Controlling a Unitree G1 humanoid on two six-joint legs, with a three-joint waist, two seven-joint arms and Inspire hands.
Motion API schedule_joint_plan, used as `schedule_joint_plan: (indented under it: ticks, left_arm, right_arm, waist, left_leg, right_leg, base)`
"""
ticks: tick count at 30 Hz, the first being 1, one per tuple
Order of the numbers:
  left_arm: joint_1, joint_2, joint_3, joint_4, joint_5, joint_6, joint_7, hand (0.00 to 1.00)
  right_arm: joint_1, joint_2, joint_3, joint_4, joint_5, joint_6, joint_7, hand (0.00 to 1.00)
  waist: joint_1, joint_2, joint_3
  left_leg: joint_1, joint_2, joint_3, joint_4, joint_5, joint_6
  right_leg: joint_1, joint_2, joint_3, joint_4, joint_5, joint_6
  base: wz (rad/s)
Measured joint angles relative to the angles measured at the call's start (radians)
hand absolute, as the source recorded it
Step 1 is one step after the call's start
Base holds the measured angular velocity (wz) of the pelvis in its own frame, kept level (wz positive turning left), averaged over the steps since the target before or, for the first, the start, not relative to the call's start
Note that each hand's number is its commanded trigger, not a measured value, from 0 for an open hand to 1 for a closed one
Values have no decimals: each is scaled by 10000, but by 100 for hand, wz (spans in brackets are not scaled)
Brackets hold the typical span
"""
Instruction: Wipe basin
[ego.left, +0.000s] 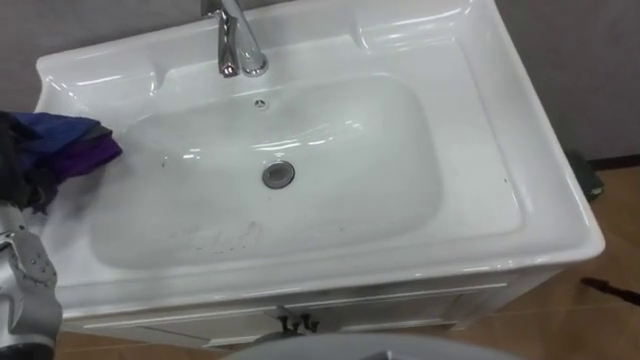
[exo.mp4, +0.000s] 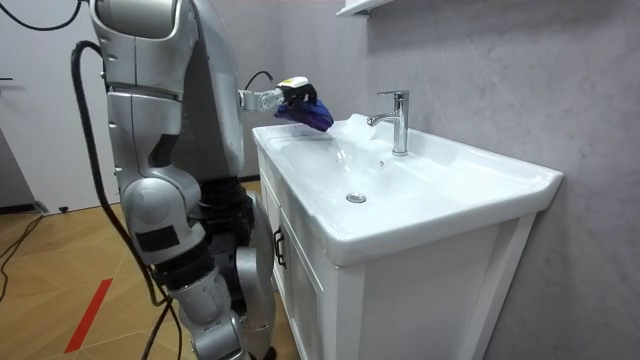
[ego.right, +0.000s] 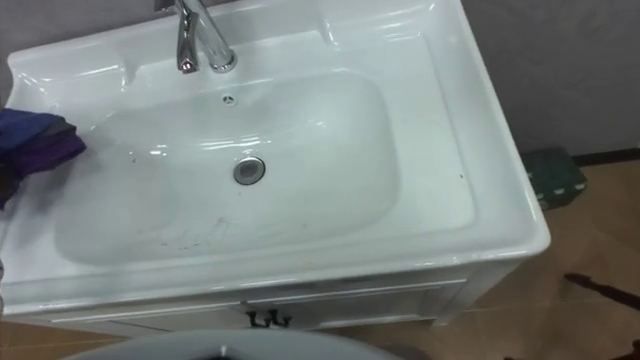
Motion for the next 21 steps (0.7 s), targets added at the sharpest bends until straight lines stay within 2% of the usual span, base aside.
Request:
schedule_joint_plan:
  ticks: [4, 7, 14, 21]
  left_arm:
    - [218, -34, -317, -704, 283, 177, -300, 100]
    - [217, -116, -952, -1053, 282, 317, -593, 100]
    - [173, -184, -1650, -1252, 295, 256, -1171, 100]
    - [159, -256, -2257, -1252, 573, 184, -1375, 100]
  right_arm:
    - [30, -1, 31, -12, 48, -5, 3, 0]
    - [21, 0, 103, -4, 116, 6, -4, 0]
    - [-79, 13, 550, -6, 59, -28, 31, 0]
    - [-53, 82, 1011, 50, 232, -31, 19, 0]
  waist:
    - [-92, -151, -1]
    - [-345, -214, 7]
    - [-665, -281, 21]
    - [-894, -421, 79]
  left_leg:
    - [-28, 2, 0, 16, -1, -1]
    - [-84, 58, 12, 47, -2, -2]
    - [-192, 73, 31, 266, -3, -1]
    - [-137, 69, 31, 142, -2, -2]
  right_leg:
    - [26, -12, -95, -15, 2, 3]
    - [46, -33, -286, -26, 2, 13]
    - [36, -34, -266, -1, 4, 14]
    - [51, -29, -267, -25, 9, 19]
  base:
    - [9]
    - [18]
    - [-1]
    - [0]
